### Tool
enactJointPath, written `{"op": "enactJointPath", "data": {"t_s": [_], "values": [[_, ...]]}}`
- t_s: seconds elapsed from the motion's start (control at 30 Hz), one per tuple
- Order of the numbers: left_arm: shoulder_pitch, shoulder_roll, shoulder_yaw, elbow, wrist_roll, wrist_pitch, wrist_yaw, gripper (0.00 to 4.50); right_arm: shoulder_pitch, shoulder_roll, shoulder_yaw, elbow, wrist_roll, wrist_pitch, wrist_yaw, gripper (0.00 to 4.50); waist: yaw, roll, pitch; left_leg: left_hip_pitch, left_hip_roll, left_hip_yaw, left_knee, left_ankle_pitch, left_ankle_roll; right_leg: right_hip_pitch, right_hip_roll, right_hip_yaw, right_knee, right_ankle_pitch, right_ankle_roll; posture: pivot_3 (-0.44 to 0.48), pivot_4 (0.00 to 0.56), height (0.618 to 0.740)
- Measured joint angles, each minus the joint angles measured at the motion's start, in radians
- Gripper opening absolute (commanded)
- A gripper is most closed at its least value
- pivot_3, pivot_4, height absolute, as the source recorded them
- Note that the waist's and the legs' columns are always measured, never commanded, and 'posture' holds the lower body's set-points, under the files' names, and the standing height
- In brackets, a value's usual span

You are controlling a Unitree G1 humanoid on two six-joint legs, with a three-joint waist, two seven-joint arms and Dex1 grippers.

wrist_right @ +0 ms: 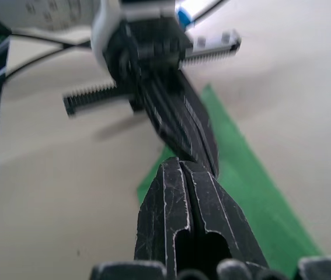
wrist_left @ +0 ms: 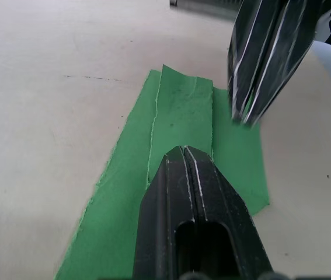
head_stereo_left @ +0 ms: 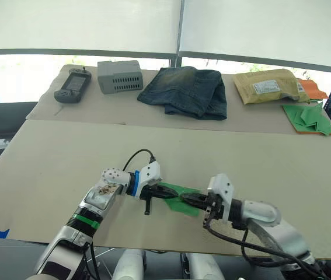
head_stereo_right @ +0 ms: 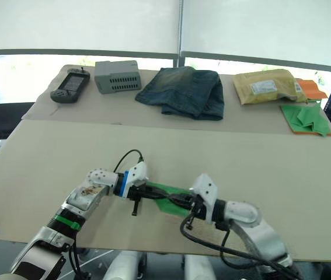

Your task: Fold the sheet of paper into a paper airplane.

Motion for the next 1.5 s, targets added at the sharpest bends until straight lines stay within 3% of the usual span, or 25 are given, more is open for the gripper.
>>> {"op": "enactJointPath", "data": {"t_s": [0.2,0.7,0.87,1.03,1.07,1.17,1.47,1.5], "values": [[0.0,0.006,0.003,0.0,-0.001,0.003,-0.001,0.0,0.006,0.016,-0.006,0.042,-0.003,-0.017,-0.005,0.02,0.0,0.0,0.0,0.0,0.0,0.0,0.0,0.0,0.0,0.0,0.0,0.0,0.001,0.0,0.0,0.0,0.15,0.728],[0.0,0.014,0.008,0.003,-0.007,0.004,-0.005,0.0,0.108,-0.093,-0.182,0.079,0.052,-0.086,0.055,0.02,0.001,0.0,0.0,0.001,0.0,0.0,0.0,0.0,0.0,0.001,0.0,0.0,0.0,0.0,0.0,0.0,0.15,0.728],[0.004,0.041,0.04,0.0,-0.046,0.047,-0.021,0.0,0.093,-0.101,-0.214,0.078,0.089,-0.048,0.066,0.02,-0.005,0.0,0.0,0.0,0.001,0.0,0.0,0.0,0.0,-0.001,0.0,0.0,0.001,0.0,0.0,0.0,0.15,0.728],[-0.008,0.051,0.146,-0.016,-0.141,0.185,0.001,0.0,-0.022,-0.111,-0.286,0.032,0.209,0.058,0.07,0.02,-0.006,0.0,0.002,-0.001,0.001,-0.001,0.0,0.0,0.0,-0.002,0.001,0.0,0.002,0.0,0.0,0.0,0.15,0.728],[-0.011,0.056,0.169,-0.032,-0.168,0.222,0.002,0.0,-0.044,-0.12,-0.293,0.024,0.229,0.076,0.072,0.3,-0.005,0.0,0.002,-0.002,0.0,-0.001,0.0,0.0,0.0,-0.002,0.001,0.0,0.002,0.0,0.0,0.0,0.15,0.728],[-0.015,0.104,0.215,-0.092,-0.233,0.317,0.0,0.74,-0.066,-0.163,-0.294,0.002,0.24,0.12,0.092,1.12,-0.002,0.0,0.002,-0.005,0.0,-0.001,0.0,0.0,0.001,-0.004,0.001,-0.001,0.0,-0.001,0.0,0.0,0.15,0.728],[0.064,0.327,0.255,-0.259,-0.279,0.413,-0.039,3.83,-0.116,-0.214,-0.268,0.009,0.28,0.256,0.141,4.28,-0.004,0.0,0.002,-0.005,0.001,-0.001,0.0,-0.001,0.001,-0.004,0.0,-0.001,0.0,-0.001,0.0,0.0,0.15,0.728],[0.085,0.344,0.255,-0.27,-0.271,0.397,-0.038,4.14,-0.128,-0.213,-0.253,0.02,0.28,0.269,0.143,4.29,-0.005,0.0,0.002,-0.005,0.001,-0.001,0.0,-0.001,0.001,-0.004,0.0,-0.001,0.0,-0.001,0.0,0.0,0.15,0.728]]}}
